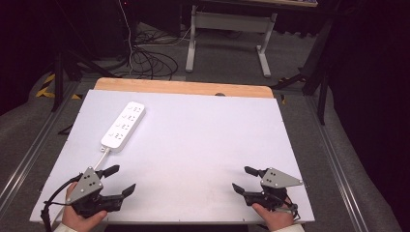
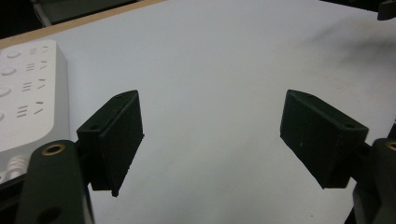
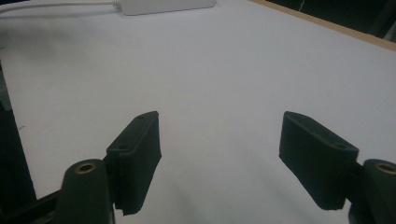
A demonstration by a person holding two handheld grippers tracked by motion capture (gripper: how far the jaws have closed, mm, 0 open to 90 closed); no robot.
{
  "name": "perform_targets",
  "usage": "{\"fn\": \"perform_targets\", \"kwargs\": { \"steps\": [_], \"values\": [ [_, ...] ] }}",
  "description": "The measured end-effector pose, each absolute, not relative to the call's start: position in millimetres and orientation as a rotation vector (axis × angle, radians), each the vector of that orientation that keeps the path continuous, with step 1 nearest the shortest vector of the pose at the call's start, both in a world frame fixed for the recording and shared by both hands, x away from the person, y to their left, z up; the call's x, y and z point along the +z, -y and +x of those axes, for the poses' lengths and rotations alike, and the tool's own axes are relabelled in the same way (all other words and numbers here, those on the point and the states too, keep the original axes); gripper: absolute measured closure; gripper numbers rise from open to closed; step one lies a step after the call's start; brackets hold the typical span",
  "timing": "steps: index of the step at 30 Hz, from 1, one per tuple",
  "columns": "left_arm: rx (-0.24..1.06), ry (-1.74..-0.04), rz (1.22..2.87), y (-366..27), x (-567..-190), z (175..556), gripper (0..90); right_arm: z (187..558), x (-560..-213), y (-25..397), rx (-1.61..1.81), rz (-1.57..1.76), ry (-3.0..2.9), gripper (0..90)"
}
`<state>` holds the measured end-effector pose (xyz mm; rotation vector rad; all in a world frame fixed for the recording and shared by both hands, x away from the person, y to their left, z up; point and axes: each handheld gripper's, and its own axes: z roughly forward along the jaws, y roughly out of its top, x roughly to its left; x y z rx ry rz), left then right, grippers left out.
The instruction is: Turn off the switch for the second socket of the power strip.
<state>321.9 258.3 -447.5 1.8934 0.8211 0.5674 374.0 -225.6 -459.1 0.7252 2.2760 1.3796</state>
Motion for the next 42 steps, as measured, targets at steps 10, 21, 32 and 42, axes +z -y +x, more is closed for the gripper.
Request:
{"fn": "perform_targets", "kwargs": {
  "steps": [10,21,32,42],
  "values": [
    [0.576,-0.828,1.895,-258.6,-447.1,323.0,22.0,373.4,-459.4,225.2,1.383,0.699,-2.284,32.8],
    [0.588,-0.825,1.898,-258.3,-443.7,322.2,22.7,372.9,-459.7,224.0,1.384,0.688,-2.287,33.2],
    [0.601,-0.823,1.922,-257.1,-433.3,323.5,22.8,374.1,-462.0,222.6,1.380,0.692,-2.303,33.3],
    [0.559,-0.829,1.932,-262.4,-418.0,334.2,23.5,372.0,-463.5,223.0,1.379,0.695,-2.309,33.3]
  ]
}}
